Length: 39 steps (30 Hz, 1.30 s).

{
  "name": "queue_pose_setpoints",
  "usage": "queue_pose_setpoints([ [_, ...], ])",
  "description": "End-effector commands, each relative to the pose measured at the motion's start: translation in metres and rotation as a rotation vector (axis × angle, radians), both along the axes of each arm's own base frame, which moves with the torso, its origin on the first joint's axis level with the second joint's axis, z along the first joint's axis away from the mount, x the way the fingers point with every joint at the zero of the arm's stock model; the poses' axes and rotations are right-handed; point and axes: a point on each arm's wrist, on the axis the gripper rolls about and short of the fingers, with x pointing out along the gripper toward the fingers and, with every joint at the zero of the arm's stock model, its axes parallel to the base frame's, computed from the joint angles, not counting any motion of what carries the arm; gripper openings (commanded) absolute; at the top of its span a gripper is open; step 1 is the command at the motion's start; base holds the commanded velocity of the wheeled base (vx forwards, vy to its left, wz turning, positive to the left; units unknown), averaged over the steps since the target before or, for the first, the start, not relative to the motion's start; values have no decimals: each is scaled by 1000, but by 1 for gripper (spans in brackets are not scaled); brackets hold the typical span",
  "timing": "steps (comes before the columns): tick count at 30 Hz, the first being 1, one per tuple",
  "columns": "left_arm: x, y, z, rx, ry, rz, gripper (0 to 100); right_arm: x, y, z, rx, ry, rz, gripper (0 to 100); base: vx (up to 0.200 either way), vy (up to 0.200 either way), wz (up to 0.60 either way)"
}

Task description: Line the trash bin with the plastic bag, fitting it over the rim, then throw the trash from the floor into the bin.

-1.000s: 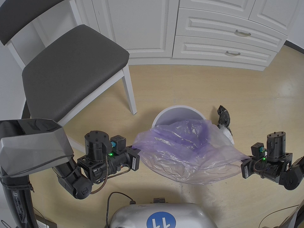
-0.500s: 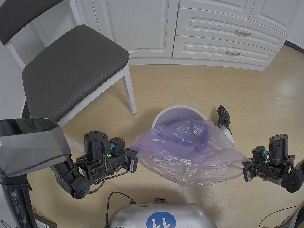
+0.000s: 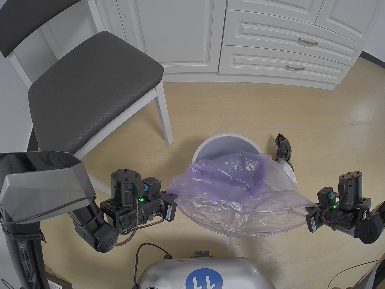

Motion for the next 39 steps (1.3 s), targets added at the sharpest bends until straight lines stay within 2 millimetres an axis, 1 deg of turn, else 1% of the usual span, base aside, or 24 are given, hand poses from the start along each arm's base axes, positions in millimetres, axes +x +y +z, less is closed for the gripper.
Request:
queue_pose_setpoints([
  [1, 2, -3, -13, 16, 24, -2, 0, 4, 3, -8, -4, 26, 5, 0, 0, 0, 0],
  [3, 6, -5, -20, 20, 33, 1, 0, 10, 4, -16, -11, 52, -2, 0, 0, 0, 0],
  [7, 10, -4, -22, 15, 33, 10, 0, 13, 4, -20, -8, 51, -7, 0, 0, 0, 0],
  [14, 16, -7, -19, 3, 14, 23, 0, 16, 5, -20, -2, 42, -8, 0, 0, 0, 0],
  [20, 21, -10, -19, -12, 5, 60, 0, 22, 8, -20, 37, 32, -33, 0, 0, 0, 0],
  [24, 24, -12, -16, -41, 4, 69, 0, 25, 9, -21, 57, -17, -36, 0, 0, 0, 0],
  [30, 19, -8, -14, -34, 12, 72, 0, 22, 8, -20, 53, -37, -40, 0, 0, 0, 0],
  [34, 17, -6, -6, -40, 3, 67, 0, 18, 7, -16, 51, -44, -37, 0, 0, 0, 0],
  [36, 14, -4, 3, -50, -12, 65, 0, 14, 6, -11, 52, -59, -37, 0, 0, 0, 0],
  [39, 10, -3, 10, -57, -22, 62, 0, 13, 5, -9, 53, -67, -36, 0, 0, 0, 0],
])
